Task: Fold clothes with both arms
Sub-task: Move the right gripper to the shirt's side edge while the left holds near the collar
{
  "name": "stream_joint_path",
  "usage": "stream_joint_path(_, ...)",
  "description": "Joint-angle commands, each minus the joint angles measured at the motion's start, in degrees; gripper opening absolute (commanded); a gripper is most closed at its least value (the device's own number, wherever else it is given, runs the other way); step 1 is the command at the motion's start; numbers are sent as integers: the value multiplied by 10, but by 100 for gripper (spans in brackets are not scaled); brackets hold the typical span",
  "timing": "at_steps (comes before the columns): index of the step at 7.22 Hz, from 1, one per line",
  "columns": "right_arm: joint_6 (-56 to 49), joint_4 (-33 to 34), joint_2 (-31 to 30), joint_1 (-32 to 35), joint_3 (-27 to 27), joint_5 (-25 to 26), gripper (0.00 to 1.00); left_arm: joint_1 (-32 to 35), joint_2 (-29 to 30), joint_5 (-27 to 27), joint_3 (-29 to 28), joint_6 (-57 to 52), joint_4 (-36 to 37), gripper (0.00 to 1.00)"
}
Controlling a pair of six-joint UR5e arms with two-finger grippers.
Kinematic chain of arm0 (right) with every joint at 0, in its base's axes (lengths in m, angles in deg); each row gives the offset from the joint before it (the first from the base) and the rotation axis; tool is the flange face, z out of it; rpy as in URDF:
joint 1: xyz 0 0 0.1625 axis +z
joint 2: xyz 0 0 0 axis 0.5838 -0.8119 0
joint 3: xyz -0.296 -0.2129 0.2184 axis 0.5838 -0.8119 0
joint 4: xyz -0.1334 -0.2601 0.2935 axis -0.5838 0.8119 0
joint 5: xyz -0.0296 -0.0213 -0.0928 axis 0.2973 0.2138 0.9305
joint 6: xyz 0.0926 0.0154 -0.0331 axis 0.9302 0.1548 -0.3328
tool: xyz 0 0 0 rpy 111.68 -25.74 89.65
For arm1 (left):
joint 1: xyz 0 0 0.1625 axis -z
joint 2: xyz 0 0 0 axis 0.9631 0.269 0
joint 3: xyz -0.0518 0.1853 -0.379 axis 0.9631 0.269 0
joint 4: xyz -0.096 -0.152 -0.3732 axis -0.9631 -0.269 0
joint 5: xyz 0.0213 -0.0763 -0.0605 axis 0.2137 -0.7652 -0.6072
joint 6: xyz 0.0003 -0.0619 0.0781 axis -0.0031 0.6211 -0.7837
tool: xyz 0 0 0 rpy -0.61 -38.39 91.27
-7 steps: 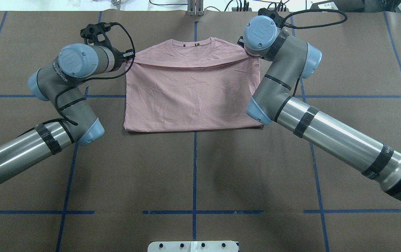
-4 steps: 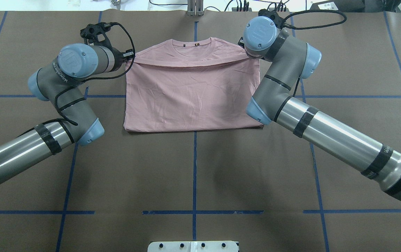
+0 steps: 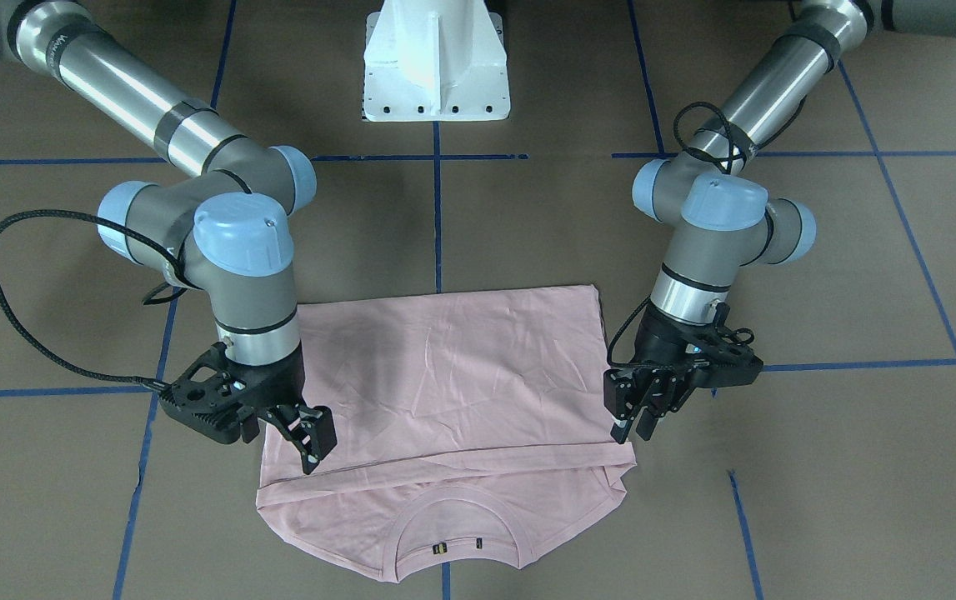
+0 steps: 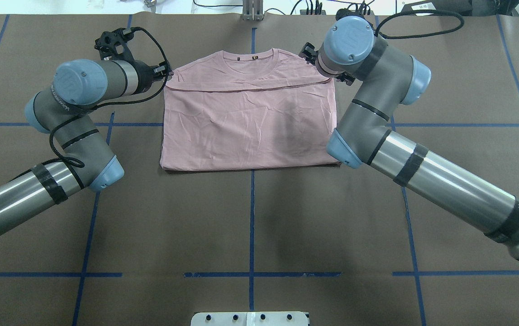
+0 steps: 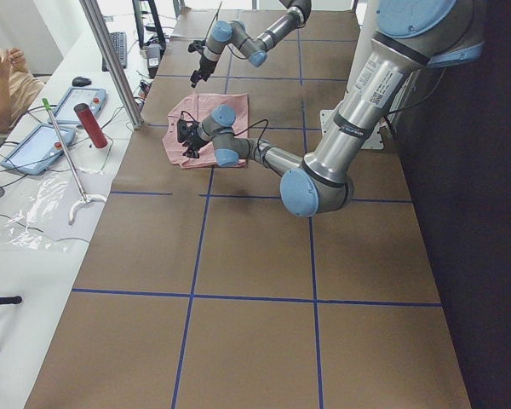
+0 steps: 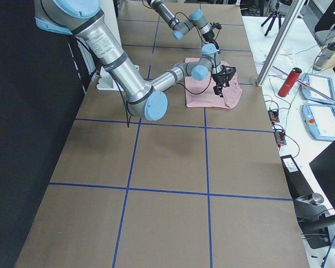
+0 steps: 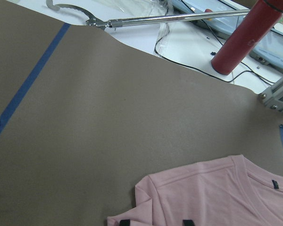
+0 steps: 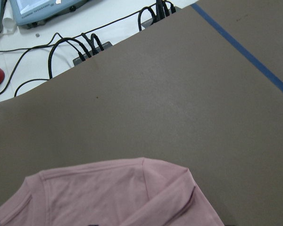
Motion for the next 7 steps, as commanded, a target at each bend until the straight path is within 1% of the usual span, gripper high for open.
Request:
stream_joint_path(1, 46, 5, -81, -41, 121, -15, 100, 3, -18, -41, 35, 20, -14, 76)
stream_joint_path(2, 77, 10, -111, -50, 178, -16, 100, 2, -25, -41, 57, 26, -11, 100)
stream_joint_path(3, 96, 48, -144, -74, 238, -16, 98, 3, -28, -42, 58, 22, -13, 100)
stream_joint_path(4, 115, 68, -150, -93, 250, -16, 92, 1, -27, -41, 59, 26, -13, 100)
stream_joint_path(5, 128, 70, -157, -109, 240, -16, 85, 0, -29, -38, 57, 27, -13, 100)
stream_joint_path(6, 128, 68, -166, -109, 239, -36, 79, -1, -27, -36, 58, 39, -12, 100)
stream_joint_path(7, 128, 73, -168, -99, 234, -70, 77, -1, -28, -35, 65, 55, -11, 100)
